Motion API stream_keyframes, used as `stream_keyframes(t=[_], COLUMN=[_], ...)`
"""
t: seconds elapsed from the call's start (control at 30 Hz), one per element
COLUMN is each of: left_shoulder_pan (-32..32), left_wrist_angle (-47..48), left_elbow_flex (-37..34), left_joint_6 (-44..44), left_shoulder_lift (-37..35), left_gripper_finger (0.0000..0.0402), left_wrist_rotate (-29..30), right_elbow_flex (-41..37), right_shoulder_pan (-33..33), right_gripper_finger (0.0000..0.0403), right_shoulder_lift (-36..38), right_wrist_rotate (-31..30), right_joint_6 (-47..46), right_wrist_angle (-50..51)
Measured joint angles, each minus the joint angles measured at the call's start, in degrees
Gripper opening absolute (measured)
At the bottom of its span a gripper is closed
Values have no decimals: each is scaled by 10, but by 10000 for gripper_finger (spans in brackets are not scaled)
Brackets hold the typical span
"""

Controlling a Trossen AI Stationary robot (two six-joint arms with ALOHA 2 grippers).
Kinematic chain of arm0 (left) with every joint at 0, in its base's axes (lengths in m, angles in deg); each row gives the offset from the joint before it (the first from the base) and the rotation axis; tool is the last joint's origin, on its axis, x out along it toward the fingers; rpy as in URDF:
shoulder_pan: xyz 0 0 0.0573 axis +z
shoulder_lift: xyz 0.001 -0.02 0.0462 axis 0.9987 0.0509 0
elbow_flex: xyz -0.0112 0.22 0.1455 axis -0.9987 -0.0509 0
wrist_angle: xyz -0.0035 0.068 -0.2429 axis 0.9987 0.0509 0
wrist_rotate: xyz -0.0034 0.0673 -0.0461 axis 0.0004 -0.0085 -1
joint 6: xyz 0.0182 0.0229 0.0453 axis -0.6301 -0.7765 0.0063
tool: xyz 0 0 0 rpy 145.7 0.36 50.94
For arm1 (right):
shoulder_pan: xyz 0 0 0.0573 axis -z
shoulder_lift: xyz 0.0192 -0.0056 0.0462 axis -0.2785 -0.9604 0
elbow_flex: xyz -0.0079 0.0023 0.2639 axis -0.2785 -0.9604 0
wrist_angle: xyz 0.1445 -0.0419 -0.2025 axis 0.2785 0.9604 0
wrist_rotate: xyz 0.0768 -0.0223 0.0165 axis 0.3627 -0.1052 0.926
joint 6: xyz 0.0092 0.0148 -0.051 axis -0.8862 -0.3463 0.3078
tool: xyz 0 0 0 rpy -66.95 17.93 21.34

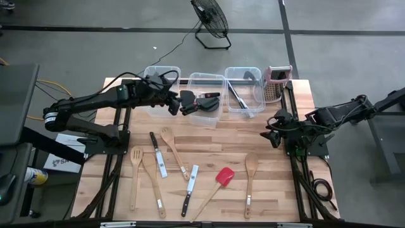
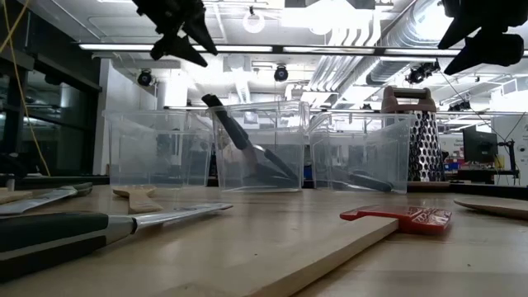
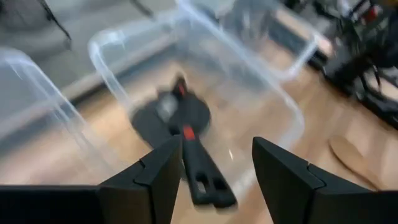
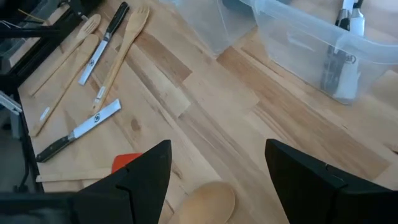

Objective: Pick & Place Kitchen Items
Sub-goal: Put the black knife into the right bin

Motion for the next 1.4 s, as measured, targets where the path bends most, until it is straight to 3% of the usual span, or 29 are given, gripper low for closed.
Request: stream_keyframes(t=[0.2, 0.7, 0.87, 1.2, 1.4], left_shoulder_pan=[-13, -181, -230, -293, -289], left_wrist_angle=[113, 348, 418, 392, 332], left_elbow_flex=[0, 0, -1, -66, -137], left_joint_6=[96, 494, 606, 749, 798], left_shoulder_lift=[-3, -5, 7, 37, 45], left_gripper_finger=[191, 191, 191, 191, 191], left_wrist_rotate=[-38, 91, 103, 70, 65], right_elbow_flex=[0, 0, 0, 0, 0], right_shoulder_pan=[0, 0, 0, 0, 0], right_gripper_finger=[251, 251, 251, 251, 251], right_shoulder_lift=[-1, -30, -42, -44, -45], right_wrist_rotate=[0, -7, -7, -5, -5], right_joint_6=[-15, -26, -30, -49, -47], right_wrist_angle=[0, -4, -4, -4, -8])
